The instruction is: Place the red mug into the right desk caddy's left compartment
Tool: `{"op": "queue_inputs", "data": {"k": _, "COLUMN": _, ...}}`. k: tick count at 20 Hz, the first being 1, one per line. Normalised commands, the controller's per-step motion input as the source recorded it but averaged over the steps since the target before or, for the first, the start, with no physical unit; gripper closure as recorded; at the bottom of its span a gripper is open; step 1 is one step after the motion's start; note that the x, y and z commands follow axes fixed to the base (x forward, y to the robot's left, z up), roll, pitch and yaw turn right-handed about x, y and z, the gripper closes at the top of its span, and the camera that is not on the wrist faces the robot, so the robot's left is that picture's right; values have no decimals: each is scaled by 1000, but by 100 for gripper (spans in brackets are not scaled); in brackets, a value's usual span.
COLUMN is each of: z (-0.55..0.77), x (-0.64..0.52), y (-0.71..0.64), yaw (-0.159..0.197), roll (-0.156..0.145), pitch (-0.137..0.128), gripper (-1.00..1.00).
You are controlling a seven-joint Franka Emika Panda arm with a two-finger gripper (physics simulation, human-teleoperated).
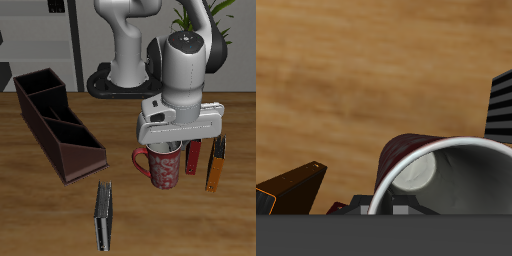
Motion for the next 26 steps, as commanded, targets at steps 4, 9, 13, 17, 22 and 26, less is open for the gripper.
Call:
{"op": "queue_inputs", "data": {"k": 4, "z": 589, "x": -338, "y": -278, "yaw": -41, "roll": -17, "pitch": -58, "gripper": 100}}
{"op": "queue_inputs", "data": {"k": 9, "z": 543, "x": -459, "y": -265, "yaw": -41, "roll": 12, "pitch": -31, "gripper": 100}}
{"op": "queue_inputs", "data": {"k": 13, "z": 571, "x": -609, "y": -337, "yaw": -7, "roll": -6, "pitch": -75, "gripper": 100}}
{"op": "queue_inputs", "data": {"k": 17, "z": 412, "x": -487, "y": -442, "yaw": -61, "roll": -19, "pitch": -36, "gripper": 100}}
{"op": "queue_inputs", "data": {"k": 22, "z": 270, "x": -328, "y": -394, "yaw": -36, "roll": -25, "pitch": -10, "gripper": 100}}
{"op": "queue_inputs", "data": {"k": 26, "z": 282, "x": -422, "y": -469, "yaw": -3, "roll": -47, "pitch": -38, "gripper": 100}}
